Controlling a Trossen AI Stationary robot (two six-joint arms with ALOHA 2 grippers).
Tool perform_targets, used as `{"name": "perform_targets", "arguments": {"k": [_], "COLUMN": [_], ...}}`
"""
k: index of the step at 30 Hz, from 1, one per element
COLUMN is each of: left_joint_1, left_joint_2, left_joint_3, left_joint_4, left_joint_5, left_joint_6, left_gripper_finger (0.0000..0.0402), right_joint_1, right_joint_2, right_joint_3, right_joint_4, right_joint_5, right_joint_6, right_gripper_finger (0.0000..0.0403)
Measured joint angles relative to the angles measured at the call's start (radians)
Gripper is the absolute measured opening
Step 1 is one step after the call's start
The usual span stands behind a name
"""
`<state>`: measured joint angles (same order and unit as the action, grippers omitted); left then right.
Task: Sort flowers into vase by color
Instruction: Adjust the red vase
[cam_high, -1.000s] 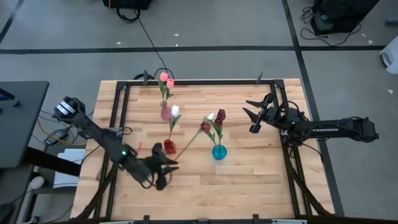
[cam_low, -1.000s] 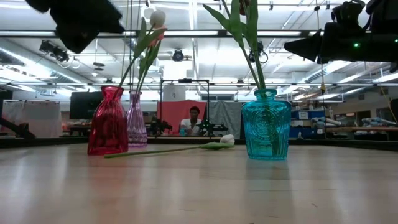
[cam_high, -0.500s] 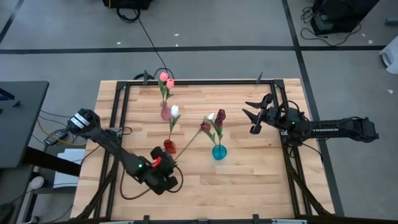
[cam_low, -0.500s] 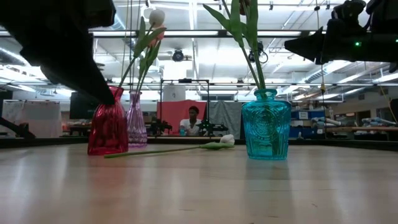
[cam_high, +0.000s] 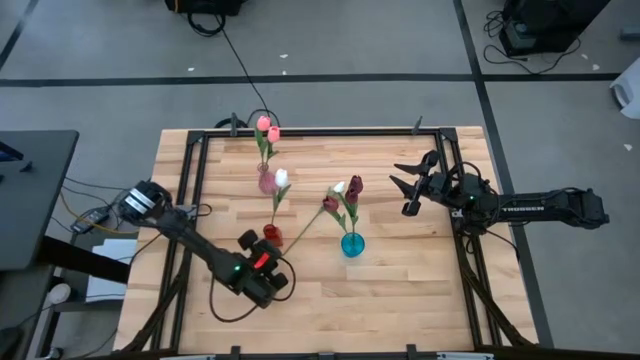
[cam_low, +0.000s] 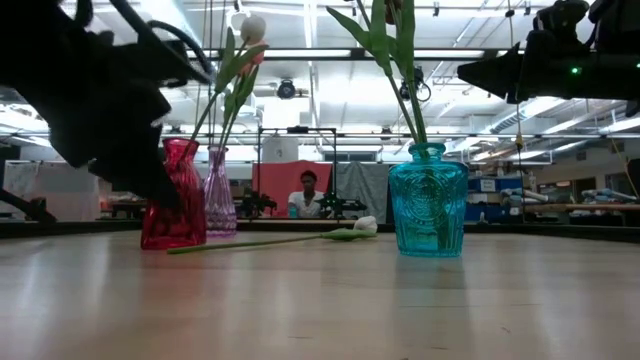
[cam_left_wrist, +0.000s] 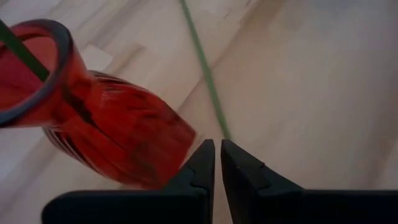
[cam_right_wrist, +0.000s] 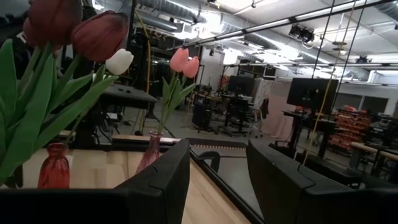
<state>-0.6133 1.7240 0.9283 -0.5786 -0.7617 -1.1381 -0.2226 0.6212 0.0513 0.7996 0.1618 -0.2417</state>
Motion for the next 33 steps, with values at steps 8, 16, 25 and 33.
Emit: {"name": "perform_targets", "arguments": {"k": [8,16,25,33], "left_joint_1": [0.031,0.031,0.036,0.038], "left_joint_2": [0.041,0.043,0.043,0.043], "left_joint_3": [0.0,-0.026,-0.144,-0.179], "left_joint_4": [-0.076,-0.188,-0.171,-0.164], "left_joint_5": [-0.031,-0.065,-0.128,-0.176], "left_joint_6": [-0.043,-0.102,-0.218,-0.285], "left_gripper_finger": [0.0032,0.0032,0.0032,0.0032], "right_joint_1": [0.0,0.0,0.0,0.0], "right_joint_2": [0.0,0.0,0.0,0.0], "right_joint_3": [0.0,0.0,0.0,0.0], "right_joint_4": [0.0,0.004,0.008,0.008], "right_joint_5": [-0.001,-0.006,-0.007,-0.008], "right_joint_6": [0.0,0.0,0.002,0.001], "right_gripper_finger": [0.0169,0.0169,0.0169,0.0169]}}
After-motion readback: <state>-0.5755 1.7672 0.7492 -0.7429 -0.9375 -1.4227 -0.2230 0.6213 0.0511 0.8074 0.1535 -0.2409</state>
